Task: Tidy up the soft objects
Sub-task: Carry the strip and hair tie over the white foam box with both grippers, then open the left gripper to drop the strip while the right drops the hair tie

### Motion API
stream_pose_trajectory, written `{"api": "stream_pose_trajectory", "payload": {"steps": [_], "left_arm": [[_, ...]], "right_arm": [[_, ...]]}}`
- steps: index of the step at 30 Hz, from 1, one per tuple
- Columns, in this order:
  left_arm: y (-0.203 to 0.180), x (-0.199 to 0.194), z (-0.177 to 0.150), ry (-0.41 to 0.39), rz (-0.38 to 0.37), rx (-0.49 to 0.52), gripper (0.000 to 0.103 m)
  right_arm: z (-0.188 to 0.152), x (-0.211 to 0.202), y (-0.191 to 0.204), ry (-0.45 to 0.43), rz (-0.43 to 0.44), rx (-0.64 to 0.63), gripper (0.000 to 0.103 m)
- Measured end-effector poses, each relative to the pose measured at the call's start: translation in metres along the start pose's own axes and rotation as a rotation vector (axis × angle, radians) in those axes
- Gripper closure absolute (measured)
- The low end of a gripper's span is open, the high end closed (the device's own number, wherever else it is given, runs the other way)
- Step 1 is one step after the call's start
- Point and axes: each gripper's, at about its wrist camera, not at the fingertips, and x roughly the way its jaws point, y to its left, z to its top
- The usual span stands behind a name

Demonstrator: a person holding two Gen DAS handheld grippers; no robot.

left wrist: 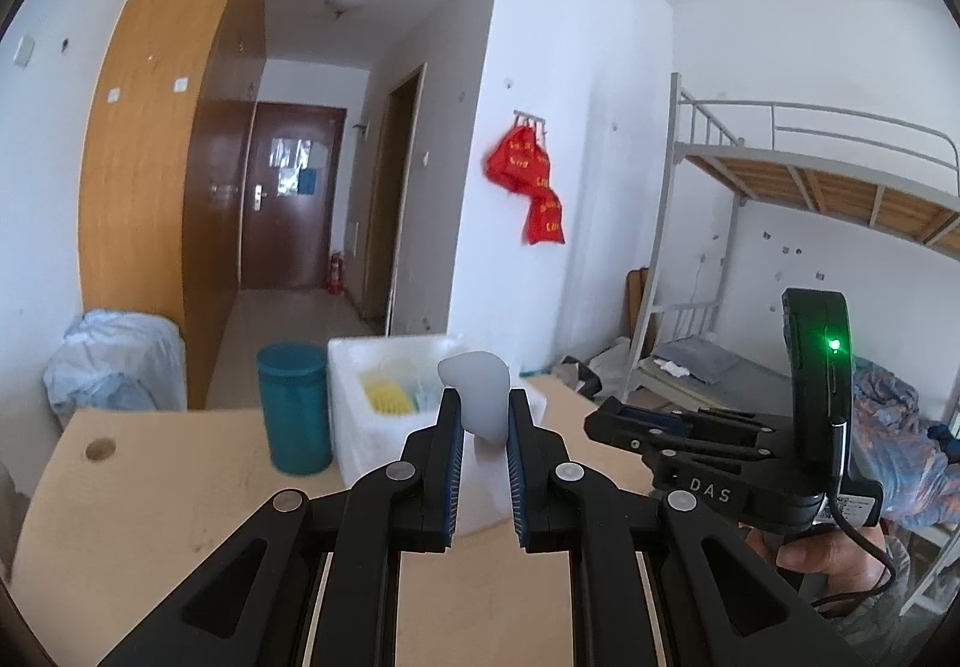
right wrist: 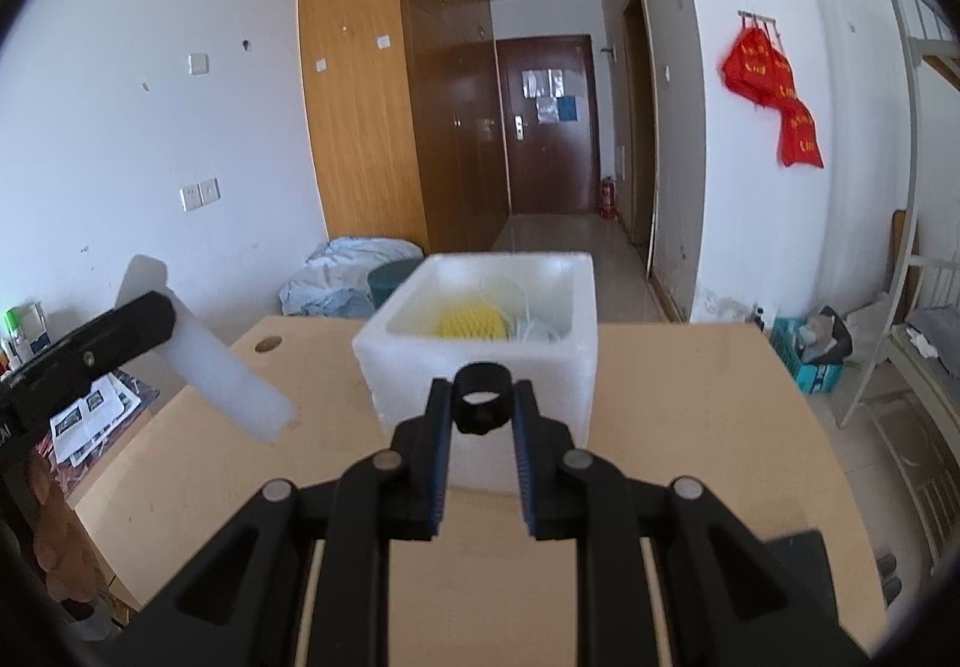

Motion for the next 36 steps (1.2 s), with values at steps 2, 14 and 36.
{"api": "stream_pose_trajectory", "payload": {"steps": [2, 14, 36], "left_arm": [[0.001, 0.007, 0.007, -0.010, -0.007, 0.002, 0.088], [0.027, 0.062, 0.032, 0.005, -0.043, -0.045, 0.088], [0.059, 0.133, 0.049, 0.084, -0.011, -0.102, 0.088]], "right_arm": [[0.009, 0.006, -0.001, -0.009, -0.002, -0.005, 0.080], [0.030, 0.037, -0.014, -0.002, -0.006, -0.015, 0.080], [0.060, 0.089, -0.021, 0.057, 0.034, -0.009, 0.080]]}}
